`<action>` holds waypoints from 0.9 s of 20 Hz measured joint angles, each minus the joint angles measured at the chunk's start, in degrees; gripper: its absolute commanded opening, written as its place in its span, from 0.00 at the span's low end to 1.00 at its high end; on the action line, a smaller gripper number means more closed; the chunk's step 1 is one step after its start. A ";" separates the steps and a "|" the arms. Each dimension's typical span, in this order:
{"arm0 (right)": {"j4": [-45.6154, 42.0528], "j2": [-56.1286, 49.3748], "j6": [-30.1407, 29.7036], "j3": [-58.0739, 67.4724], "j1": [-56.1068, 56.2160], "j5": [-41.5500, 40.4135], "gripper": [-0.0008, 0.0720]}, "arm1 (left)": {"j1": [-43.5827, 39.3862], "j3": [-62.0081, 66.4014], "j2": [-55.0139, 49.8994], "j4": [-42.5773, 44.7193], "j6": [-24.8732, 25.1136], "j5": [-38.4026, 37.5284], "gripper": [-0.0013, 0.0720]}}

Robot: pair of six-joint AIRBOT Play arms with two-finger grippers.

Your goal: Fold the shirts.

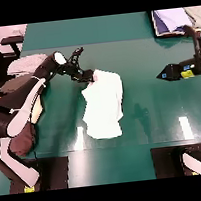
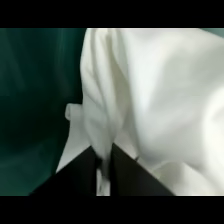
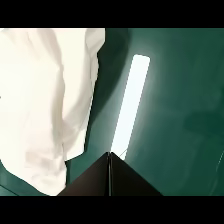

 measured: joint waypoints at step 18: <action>17.57 -21.11 -0.52 -17.44 30.62 -27.98 0.49 | 8.44 5.07 11.69 12.94 0.24 -10.43 0.06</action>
